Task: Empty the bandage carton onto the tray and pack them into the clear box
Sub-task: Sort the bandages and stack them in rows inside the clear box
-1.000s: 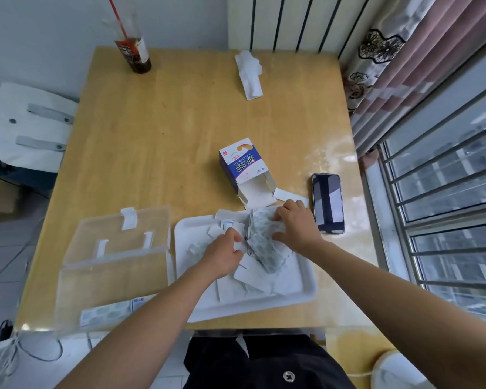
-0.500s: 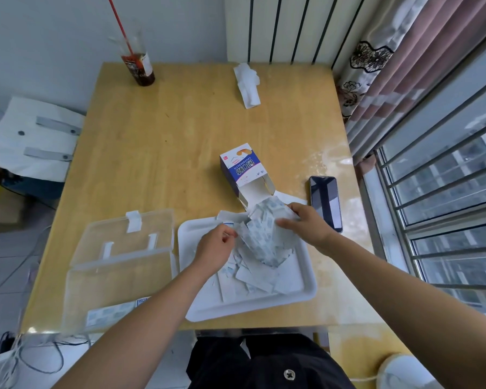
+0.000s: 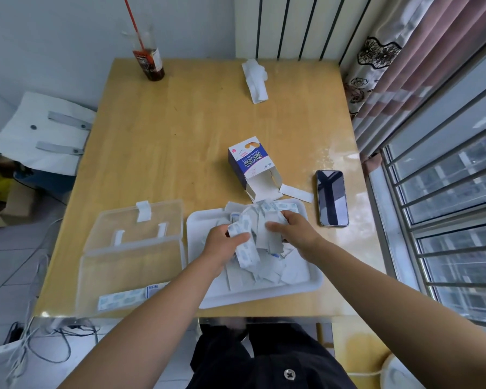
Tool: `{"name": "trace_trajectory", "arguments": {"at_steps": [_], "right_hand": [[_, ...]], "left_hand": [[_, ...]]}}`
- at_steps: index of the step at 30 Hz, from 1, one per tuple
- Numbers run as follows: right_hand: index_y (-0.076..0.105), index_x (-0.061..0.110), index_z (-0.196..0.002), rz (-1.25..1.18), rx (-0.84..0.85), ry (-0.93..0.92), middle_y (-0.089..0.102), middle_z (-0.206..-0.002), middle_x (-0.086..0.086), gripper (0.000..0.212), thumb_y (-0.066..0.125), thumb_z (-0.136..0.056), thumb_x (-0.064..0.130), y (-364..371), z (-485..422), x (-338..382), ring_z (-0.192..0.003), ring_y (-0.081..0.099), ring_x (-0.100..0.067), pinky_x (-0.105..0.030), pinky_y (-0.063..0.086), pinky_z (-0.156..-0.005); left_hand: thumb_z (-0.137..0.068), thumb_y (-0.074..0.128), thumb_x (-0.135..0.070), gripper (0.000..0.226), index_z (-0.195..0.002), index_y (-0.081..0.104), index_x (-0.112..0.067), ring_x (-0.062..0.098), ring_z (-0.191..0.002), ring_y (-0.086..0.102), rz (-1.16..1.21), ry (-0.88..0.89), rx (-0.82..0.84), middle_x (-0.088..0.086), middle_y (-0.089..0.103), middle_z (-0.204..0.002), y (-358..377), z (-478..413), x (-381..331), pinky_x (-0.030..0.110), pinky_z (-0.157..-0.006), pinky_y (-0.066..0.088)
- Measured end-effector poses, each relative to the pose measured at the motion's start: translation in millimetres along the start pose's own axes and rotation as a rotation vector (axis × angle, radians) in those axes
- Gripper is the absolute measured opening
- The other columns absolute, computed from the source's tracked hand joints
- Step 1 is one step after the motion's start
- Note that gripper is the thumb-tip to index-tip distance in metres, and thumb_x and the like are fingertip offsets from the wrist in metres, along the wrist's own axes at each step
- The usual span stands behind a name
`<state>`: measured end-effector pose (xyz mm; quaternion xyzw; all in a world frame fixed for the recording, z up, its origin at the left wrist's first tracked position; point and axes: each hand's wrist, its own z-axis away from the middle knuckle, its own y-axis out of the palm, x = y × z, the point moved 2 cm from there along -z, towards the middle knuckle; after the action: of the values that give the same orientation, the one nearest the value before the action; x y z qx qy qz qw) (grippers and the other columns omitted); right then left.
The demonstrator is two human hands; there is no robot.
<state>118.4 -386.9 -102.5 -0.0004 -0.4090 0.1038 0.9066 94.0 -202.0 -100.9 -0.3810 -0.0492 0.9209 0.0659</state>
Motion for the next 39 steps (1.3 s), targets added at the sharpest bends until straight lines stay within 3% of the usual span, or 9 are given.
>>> {"name": "trace_trajectory", "arguments": {"at_steps": [2, 7, 13, 16, 21, 24, 29, 33, 39], "right_hand": [[0.059, 0.007, -0.116, 0.005, -0.003, 0.028, 0.066, -0.115, -0.01, 0.034, 0.07, -0.086, 0.018, -1.6, 0.2, -2.3, -0.104, 0.063, -0.028, -0.038, 0.054, -0.086], [0.061, 0.013, -0.107, 0.206, -0.03, 0.036, 0.064, -0.108, -0.004, 0.024, 0.069, -0.086, 0.022, 6.2, 3.1, -12.1, -0.09, 0.059, -0.019, -0.025, 0.048, -0.065], [0.054, 0.017, -0.124, 0.6, -0.182, -0.083, 0.059, -0.115, 0.0, 0.046, 0.07, -0.083, 0.03, 8.1, 5.3, 0.4, -0.097, 0.055, -0.019, -0.02, 0.041, -0.067], [0.058, 0.015, -0.124, 0.679, -0.228, -0.194, 0.062, -0.12, 0.0, 0.047, 0.071, -0.081, 0.027, 9.2, 7.0, 3.4, -0.107, 0.057, -0.02, -0.022, 0.041, -0.082], [0.06, 0.016, -0.088, 0.72, -0.237, -0.171, 0.059, -0.084, 0.003, 0.007, 0.064, -0.083, 0.014, 8.8, 6.9, -0.2, -0.078, 0.052, -0.017, -0.018, 0.033, -0.058], [0.056, 0.013, -0.077, 0.741, -0.266, -0.188, 0.054, -0.073, 0.001, 0.008, 0.061, -0.084, 0.011, 6.7, 8.5, -1.7, -0.067, 0.046, -0.016, -0.019, 0.03, -0.051], [0.052, 0.011, -0.073, 0.53, -0.289, -0.168, 0.046, -0.064, 0.002, 0.022, 0.062, -0.088, 0.023, -1.5, 10.5, 2.7, -0.06, 0.04, -0.014, -0.023, 0.032, -0.055], [0.053, 0.008, -0.071, 0.031, -0.032, -0.005, 0.041, -0.067, -0.003, 0.026, 0.063, -0.091, 0.02, 3.5, 16.1, 5.5, -0.063, 0.036, -0.015, -0.024, 0.033, -0.059], [0.049, 0.013, -0.063, -0.085, 0.21, 0.034, 0.042, -0.056, 0.001, 0.03, 0.061, -0.091, 0.009, 20.3, 21.9, 15.2, -0.05, 0.037, -0.01, -0.019, 0.031, -0.05]], "left_hand": [[-0.087, 0.067, -0.009, 0.023, -0.109, 0.063, -0.001, 0.024, -0.084, 0.065, 0.096, -0.043, -0.007, 0.013, 0.068, -0.099, -6.7, 2.2, 1.5, 0.032, -0.07, 0.054], [-0.092, 0.056, -0.004, 0.019, -0.111, 0.06, -0.004, 0.024, -0.082, 0.067, 0.304, -0.124, 0.09, 0.01, 0.07, -0.092, -12.9, 7.6, 3.7, 0.042, -0.087, 0.052], [-0.099, 0.042, -0.006, 0.012, -0.102, 0.053, -0.01, 0.017, -0.062, 0.07, 0.407, -0.149, 0.126, 0.003, 0.066, -0.068, -9.7, 10.5, 2.5, 0.033, -0.07, 0.049], [-0.099, 0.049, -0.012, 0.009, -0.106, 0.053, -0.009, 0.02, -0.056, 0.059, 0.518, -0.214, 0.105, 0.004, 0.051, -0.067, -7.0, 8.7, 3.6, 0.034, -0.067, 0.051], [-0.096, 0.047, -0.011, 0.008, -0.096, 0.054, -0.008, 0.017, -0.051, 0.03, 0.56, -0.303, 0.091, 0.003, 0.033, -0.062, -4.9, 12.5, 2.9, 0.026, -0.049, 0.049], [-0.098, 0.039, -0.009, 0.012, -0.094, 0.05, -0.009, 0.016, -0.049, 0.028, 0.5, -0.295, 0.062, 0.005, 0.035, -0.064, -5.6, 13.6, 4.8, 0.026, -0.05, 0.033], [-0.099, 0.035, -0.01, 0.015, -0.099, 0.05, -0.011, 0.012, -0.04, 0.027, 0.434, -0.293, 0.039, 0.003, 0.034, -0.064, -4.4, 10.5, 10.0, 0.02, -0.043, 0.025], [-0.095, 0.037, -0.022, 0.015, -0.093, 0.048, -0.012, 0.012, -0.041, 0.024, 0.415, -0.303, 0.109, 0.0, 0.032, -0.061, 3.6, 12.1, 7.7, 0.02, -0.043, 0.021], [-0.091, 0.03, -0.019, 0.025, -0.083, 0.052, -0.01, 0.015, -0.052, 0.028, 0.439, -0.284, 0.215, 0.003, 0.037, -0.064, 16.3, 19.9, 0.2, 0.023, -0.045, 0.027]]}}
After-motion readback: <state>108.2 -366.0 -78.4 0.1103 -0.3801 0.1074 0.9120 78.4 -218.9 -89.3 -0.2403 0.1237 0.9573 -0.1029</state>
